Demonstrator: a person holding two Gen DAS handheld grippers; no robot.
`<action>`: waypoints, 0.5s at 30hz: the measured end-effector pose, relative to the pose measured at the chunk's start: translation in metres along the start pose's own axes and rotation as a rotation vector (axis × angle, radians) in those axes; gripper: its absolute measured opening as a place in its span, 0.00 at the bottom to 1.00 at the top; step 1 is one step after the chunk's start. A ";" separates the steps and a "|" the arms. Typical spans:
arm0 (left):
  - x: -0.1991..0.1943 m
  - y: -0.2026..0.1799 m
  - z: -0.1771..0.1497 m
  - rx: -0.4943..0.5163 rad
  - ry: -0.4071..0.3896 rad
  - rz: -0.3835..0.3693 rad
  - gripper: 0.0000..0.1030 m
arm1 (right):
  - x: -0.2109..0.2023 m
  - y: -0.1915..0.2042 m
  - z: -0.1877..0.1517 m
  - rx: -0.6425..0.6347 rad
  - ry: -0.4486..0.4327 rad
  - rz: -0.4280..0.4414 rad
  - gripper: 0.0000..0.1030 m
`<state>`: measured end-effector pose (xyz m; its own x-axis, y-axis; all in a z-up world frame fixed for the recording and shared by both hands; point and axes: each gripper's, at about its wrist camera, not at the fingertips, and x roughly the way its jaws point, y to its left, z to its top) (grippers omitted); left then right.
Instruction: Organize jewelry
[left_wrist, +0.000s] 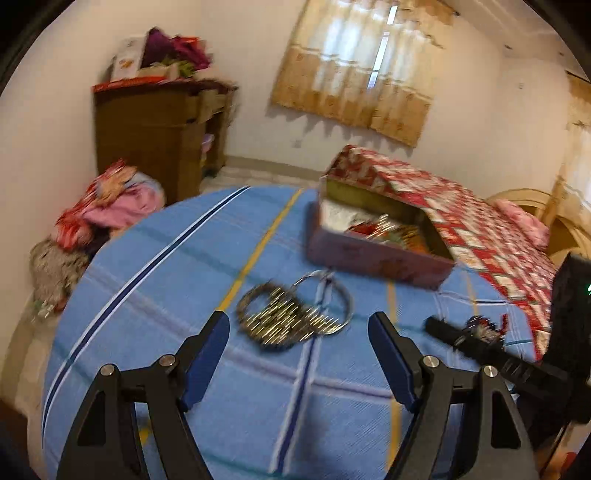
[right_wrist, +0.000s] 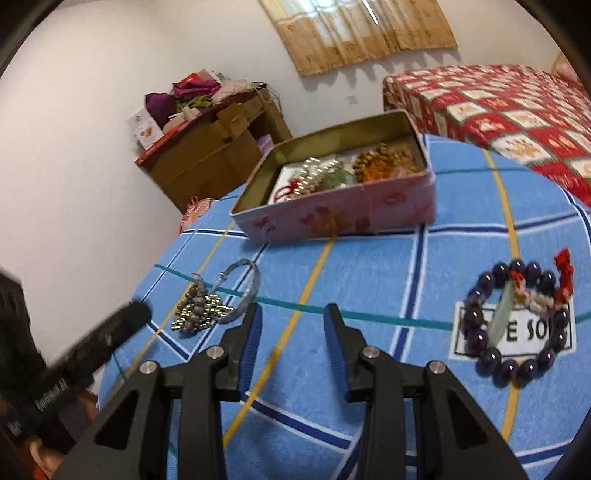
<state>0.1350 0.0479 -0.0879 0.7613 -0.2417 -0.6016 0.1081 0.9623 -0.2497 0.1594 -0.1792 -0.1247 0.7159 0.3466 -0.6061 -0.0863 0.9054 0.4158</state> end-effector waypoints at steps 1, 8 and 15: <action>0.000 0.005 -0.001 -0.030 0.010 0.002 0.75 | 0.000 -0.001 0.000 0.005 0.005 -0.004 0.38; -0.001 0.017 -0.003 -0.120 -0.004 0.011 0.75 | -0.009 0.013 -0.009 -0.047 0.012 -0.024 0.38; 0.000 0.029 -0.010 -0.163 0.018 -0.024 0.75 | -0.005 0.008 -0.012 -0.021 0.034 -0.027 0.37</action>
<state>0.1318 0.0746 -0.1025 0.7482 -0.2680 -0.6069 0.0199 0.9234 -0.3832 0.1465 -0.1706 -0.1261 0.6941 0.3295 -0.6401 -0.0814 0.9194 0.3849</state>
